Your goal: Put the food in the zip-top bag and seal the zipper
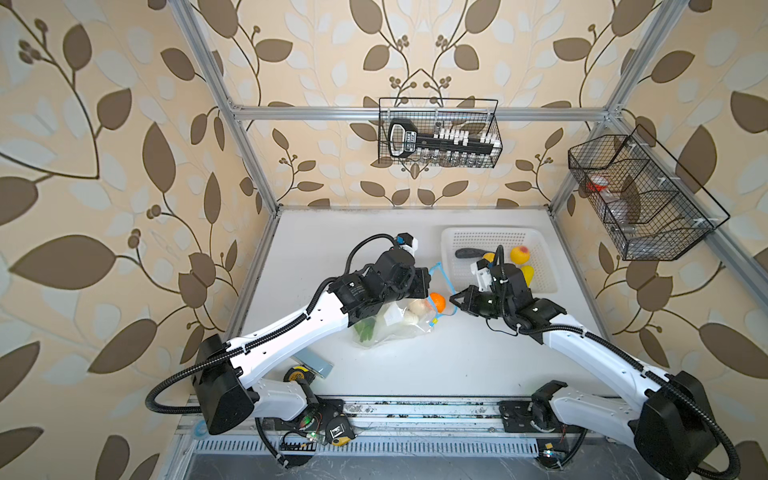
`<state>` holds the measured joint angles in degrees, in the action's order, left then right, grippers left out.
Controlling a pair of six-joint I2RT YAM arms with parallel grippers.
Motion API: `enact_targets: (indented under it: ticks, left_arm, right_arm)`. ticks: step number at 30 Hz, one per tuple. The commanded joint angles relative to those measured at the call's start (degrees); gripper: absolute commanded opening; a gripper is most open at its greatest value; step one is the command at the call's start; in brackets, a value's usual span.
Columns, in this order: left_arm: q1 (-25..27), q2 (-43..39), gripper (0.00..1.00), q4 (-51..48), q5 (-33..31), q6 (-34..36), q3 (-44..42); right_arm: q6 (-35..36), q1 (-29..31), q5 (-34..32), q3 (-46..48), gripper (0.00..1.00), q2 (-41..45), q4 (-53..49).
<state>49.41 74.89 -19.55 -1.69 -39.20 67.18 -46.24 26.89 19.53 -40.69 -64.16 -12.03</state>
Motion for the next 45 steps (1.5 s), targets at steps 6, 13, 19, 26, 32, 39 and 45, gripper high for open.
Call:
enact_targets:
  ticks: [6,13,19,26,32,39,45]
  left_arm:
    - [-0.45,-3.86,0.00,-1.25,-4.26,-2.19,0.96]
    - [-0.45,-5.82,0.00,-2.09,-6.67,-2.81,0.72]
    - [-0.45,-7.63,0.00,-4.02,-8.99,-2.64,1.76]
    - [-0.45,-8.18,0.00,-5.36,-10.32,-1.50,3.17]
    - [-0.45,-8.87,0.00,-6.25,-11.82,0.06,4.19]
    - [-0.45,-10.61,0.00,-7.09,-13.15,1.31,4.87]
    - [-0.43,-12.52,0.00,-8.01,-15.50,2.69,5.56]
  right_arm:
    - [1.41,1.91,-0.48,-5.57,0.01,1.65,-1.63]
    - [2.03,2.19,-0.54,-7.67,0.00,1.57,-2.07]
    - [2.11,2.26,-0.06,-10.43,0.00,0.79,-2.00]
    - [2.38,3.63,-0.35,-13.05,0.00,-0.31,-2.64]
    - [2.46,4.89,-0.81,-14.89,0.00,-1.34,-2.91]
    - [2.56,6.31,-1.07,-17.48,0.00,-3.08,-3.08]
    - [2.82,7.79,-1.25,-19.40,0.00,-4.07,-3.24]
